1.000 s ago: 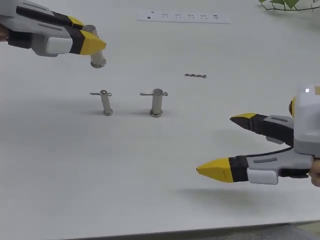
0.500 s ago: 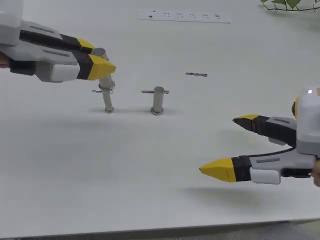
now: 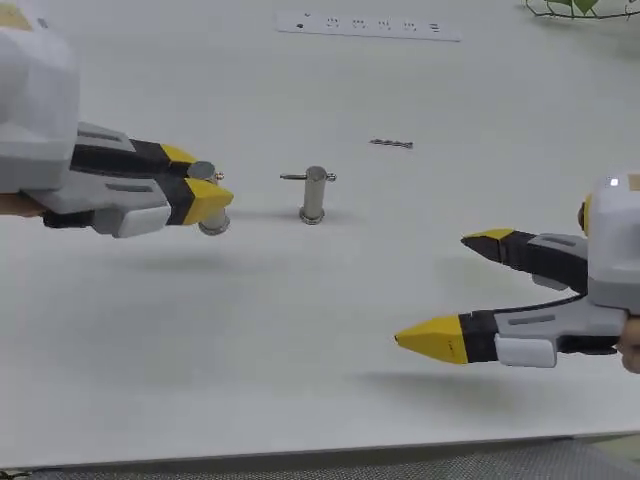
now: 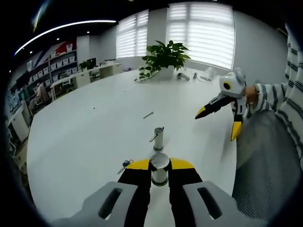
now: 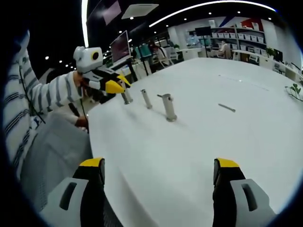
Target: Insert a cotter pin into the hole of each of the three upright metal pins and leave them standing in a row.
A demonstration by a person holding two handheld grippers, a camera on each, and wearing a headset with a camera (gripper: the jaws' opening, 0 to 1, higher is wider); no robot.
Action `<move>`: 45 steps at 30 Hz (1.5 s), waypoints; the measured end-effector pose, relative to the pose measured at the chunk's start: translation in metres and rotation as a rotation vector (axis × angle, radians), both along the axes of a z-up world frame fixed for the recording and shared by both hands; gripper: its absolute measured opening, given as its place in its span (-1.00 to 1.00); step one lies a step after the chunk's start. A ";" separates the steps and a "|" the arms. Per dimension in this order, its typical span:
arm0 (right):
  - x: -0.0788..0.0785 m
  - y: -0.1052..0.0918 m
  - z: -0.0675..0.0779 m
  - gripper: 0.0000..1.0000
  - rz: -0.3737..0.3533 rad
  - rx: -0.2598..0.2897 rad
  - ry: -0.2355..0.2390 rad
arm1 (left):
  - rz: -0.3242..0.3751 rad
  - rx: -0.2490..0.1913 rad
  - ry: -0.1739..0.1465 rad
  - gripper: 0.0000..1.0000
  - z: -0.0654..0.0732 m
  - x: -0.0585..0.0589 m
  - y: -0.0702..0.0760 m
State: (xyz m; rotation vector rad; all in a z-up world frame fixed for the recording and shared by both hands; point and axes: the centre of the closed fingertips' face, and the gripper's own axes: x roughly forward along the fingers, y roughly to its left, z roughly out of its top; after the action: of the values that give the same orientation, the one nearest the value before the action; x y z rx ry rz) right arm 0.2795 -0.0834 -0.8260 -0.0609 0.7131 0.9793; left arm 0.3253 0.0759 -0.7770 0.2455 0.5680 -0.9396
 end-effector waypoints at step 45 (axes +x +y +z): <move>-0.004 -0.002 0.002 0.92 0.009 -0.007 0.020 | -0.095 -0.001 0.028 -0.76 -0.054 -0.018 -0.021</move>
State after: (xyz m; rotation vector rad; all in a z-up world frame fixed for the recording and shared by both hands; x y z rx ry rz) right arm 0.2759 -0.0853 -0.8236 -0.0607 0.7354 0.9869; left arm 0.3072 0.0547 -0.8308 0.2603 0.5857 -1.0362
